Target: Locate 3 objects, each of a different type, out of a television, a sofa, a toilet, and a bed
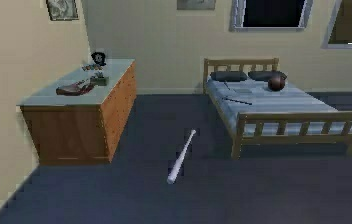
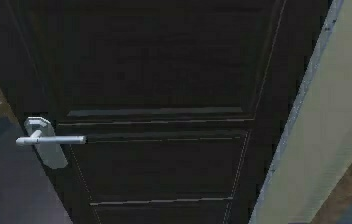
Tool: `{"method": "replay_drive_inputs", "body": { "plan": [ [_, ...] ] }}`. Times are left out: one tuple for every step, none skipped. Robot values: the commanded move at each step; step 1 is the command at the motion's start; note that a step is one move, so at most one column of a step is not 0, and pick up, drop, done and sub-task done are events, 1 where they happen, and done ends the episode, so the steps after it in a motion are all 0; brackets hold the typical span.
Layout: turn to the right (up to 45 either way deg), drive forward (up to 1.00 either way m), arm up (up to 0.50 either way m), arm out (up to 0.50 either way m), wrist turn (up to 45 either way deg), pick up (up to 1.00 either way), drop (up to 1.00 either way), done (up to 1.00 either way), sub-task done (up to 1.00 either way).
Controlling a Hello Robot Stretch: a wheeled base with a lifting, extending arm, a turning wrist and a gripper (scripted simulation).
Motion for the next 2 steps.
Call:
{"method": "replay_drive_inputs", "body": {
  "plan": [
    [0.0,0.55,0.0,0.0,0.0,0.0,0.0,0.0,0.0],
    [15.0,0.0,0.0,0.0,0.0,0.0,0.0,0.0,0.0]
  ]
}}
